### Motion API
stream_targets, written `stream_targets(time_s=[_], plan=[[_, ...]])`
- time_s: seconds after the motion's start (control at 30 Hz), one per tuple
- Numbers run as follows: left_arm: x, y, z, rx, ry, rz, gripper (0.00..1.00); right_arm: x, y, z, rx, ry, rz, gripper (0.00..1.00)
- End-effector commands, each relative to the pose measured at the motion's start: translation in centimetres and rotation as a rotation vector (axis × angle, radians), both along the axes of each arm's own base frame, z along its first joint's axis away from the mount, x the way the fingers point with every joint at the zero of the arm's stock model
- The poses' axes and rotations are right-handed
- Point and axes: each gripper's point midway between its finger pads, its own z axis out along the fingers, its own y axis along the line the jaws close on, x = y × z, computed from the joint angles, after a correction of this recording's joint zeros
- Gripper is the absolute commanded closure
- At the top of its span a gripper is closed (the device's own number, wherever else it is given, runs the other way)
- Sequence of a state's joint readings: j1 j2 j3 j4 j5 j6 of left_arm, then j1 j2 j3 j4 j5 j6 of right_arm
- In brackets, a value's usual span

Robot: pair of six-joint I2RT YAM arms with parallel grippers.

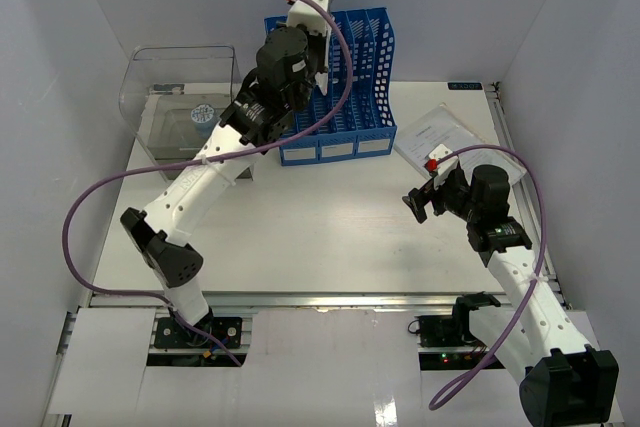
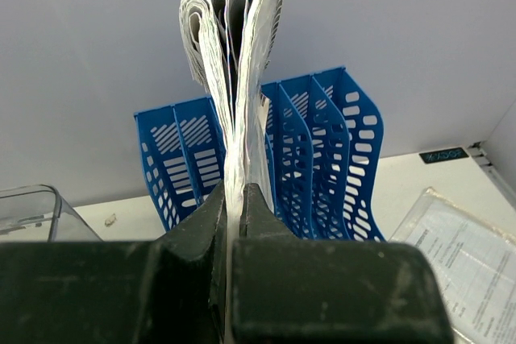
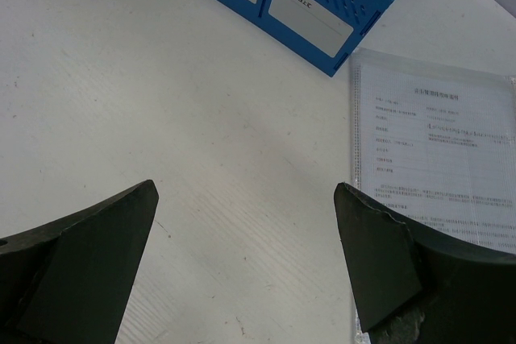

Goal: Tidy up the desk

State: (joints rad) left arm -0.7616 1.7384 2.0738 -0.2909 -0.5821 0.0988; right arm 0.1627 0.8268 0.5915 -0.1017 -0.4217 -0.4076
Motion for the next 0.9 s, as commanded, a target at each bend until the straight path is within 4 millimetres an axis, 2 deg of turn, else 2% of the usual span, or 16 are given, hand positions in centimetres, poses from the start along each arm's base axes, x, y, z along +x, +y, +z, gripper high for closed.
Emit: stream_targets(time_s=[0.0, 0.23, 0.4, 0.57, 0.77, 0.87], plan=[[0.0, 0.1, 1.9, -0.042, -0.061, 0.009, 1.0, 0.4, -0.1, 0.7, 0.009, -0.034, -0.004, 0.04], [1.5, -0.5, -1.7, -0.008, 0.0, 0.052, 1.0, 0.4, -0.1, 0.8, 0.007, -0.041, -0.006, 0.04], [1.7, -0.4, -2.1, -0.015, 0.006, 0.055, 1.0, 0.4, -0.1, 0.9, 0.008, -0.042, -0.004, 0.04], [2.1, -1.7, -3.7, -0.022, 0.048, 0.0, 1.0, 0.4, -0.1, 0.8, 0.008, -0.04, -0.005, 0.04], [4.0, -3.4, -7.3, -0.039, 0.124, -0.025, 1.0, 0.4, -0.3, 0.9, 0.008, -0.043, -0.012, 0.04], [4.9, -3.4, -8.0, -0.032, 0.133, -0.008, 1.0, 0.4, -0.4, 0.9, 0.009, -0.045, -0.014, 0.04]])
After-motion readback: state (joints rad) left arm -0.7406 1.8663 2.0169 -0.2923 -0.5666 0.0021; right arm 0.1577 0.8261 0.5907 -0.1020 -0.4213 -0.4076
